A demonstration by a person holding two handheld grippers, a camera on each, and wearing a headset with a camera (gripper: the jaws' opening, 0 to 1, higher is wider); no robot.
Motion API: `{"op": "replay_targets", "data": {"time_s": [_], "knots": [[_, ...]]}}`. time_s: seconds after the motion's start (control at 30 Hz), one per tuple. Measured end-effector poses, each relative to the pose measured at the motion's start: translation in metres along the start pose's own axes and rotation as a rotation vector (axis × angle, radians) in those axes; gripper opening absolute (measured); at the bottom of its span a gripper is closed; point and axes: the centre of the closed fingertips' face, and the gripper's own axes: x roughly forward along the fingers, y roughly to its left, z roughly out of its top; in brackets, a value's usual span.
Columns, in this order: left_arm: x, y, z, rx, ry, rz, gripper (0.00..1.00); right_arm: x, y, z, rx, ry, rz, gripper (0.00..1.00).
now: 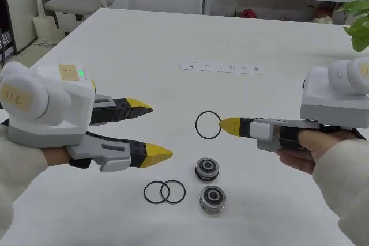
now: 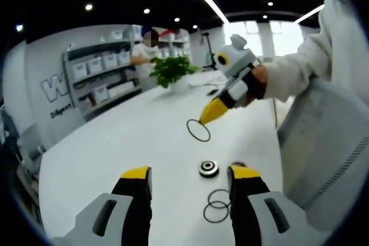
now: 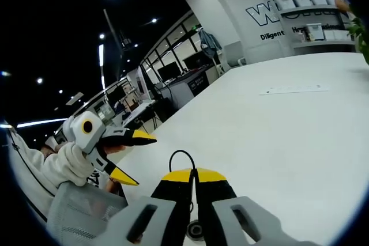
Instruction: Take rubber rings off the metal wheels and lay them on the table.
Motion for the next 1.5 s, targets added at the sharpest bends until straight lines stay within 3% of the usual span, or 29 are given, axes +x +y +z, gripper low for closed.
{"op": "replay_targets", "data": {"time_s": [0.33,0.5,0.77,0.9,1.5], "knots": [[-0.016,0.000,-0.010,-0.021,0.007,0.037,0.58,0.004,0.013,0.000,-0.003,0.004,0.031,0.00],[-0.023,0.002,-0.011,-0.054,-0.015,0.048,0.64,0.007,0.019,-0.001,-0.002,0.012,0.049,0.00],[-0.019,-0.013,-0.024,-0.056,0.015,-0.009,0.73,0.016,0.031,-0.013,-0.005,0.056,0.081,0.00],[-0.019,-0.014,-0.025,-0.062,0.010,-0.018,0.79,0.021,0.035,-0.023,-0.009,0.092,0.095,0.00],[-0.014,-0.033,-0.040,-0.047,0.065,-0.093,0.86,0.042,0.054,-0.061,-0.035,0.225,0.135,0.00]]}}
